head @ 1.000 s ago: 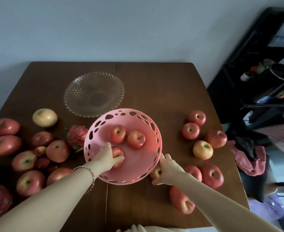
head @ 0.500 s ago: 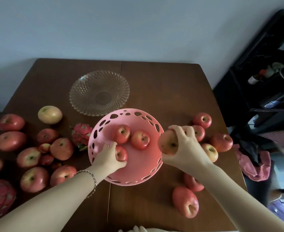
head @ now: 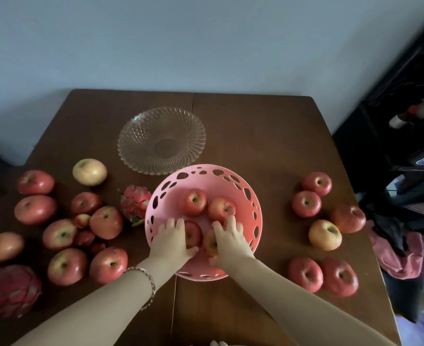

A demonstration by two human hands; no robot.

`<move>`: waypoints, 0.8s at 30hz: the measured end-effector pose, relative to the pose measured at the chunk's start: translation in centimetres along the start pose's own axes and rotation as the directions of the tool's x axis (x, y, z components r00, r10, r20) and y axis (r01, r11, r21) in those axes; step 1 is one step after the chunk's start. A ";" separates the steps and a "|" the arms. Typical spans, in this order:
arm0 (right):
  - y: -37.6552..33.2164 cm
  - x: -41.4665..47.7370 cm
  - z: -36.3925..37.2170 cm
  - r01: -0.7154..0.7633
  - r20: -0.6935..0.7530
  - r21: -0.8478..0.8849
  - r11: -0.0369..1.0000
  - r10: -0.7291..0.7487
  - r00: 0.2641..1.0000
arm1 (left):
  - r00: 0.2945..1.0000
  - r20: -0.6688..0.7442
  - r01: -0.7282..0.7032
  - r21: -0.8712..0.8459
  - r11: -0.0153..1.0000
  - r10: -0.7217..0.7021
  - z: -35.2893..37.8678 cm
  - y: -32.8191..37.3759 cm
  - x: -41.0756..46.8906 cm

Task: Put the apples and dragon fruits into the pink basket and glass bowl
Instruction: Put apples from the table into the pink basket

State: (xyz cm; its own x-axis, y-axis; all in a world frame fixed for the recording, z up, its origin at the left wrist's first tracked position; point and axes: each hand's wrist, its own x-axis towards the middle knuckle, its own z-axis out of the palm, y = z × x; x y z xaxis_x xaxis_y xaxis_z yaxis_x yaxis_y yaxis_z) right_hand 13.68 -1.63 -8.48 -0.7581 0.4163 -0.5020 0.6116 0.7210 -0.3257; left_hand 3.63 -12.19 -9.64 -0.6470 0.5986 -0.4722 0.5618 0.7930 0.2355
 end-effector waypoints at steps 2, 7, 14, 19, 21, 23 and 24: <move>-0.4 0.2 -0.1 0.012 -0.005 -0.079 0.997 -0.012 1.000 | 0.999 -0.030 -0.027 0.067 0.997 0.029 0.0 0.2 -0.2; -0.4 0.5 0.0 -0.034 -0.046 -0.029 0.999 0.032 0.998 | 0.971 -0.064 -0.222 0.121 0.968 0.231 0.3 1.3 -1.2; 0.8 -0.9 -2.8 -0.072 -0.012 0.133 0.989 0.074 0.997 | 0.973 0.082 -0.232 0.248 0.941 0.218 0.5 1.0 -1.2; 6.0 -3.6 -8.2 -0.171 -0.093 -0.123 0.978 0.160 0.983 | 0.979 0.085 -0.200 0.183 0.962 0.187 0.3 1.6 -1.3; 8.1 -4.5 -7.5 -0.199 0.116 -0.338 0.920 0.251 0.961 | 0.982 0.053 -0.187 0.153 0.970 0.181 0.1 1.9 -1.2; 9.6 -4.9 -5.1 -0.095 0.265 -0.515 0.852 0.264 0.927 | 0.984 -0.037 -0.168 0.106 0.980 0.173 -0.4 1.8 -1.1; 10.2 -4.8 -3.9 -0.049 0.305 -0.557 0.829 0.259 0.917 | 0.983 -0.100 -0.145 0.085 0.986 0.153 -0.7 1.7 -1.1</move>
State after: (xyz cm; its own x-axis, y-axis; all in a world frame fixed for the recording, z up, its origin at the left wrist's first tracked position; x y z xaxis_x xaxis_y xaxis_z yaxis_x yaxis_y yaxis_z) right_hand 22.70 5.90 -6.31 -0.4676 0.3992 -0.7887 0.4184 0.8859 0.2004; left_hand 4.94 -11.41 -8.15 -0.6017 0.7210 -0.3438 0.6912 0.6857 0.2283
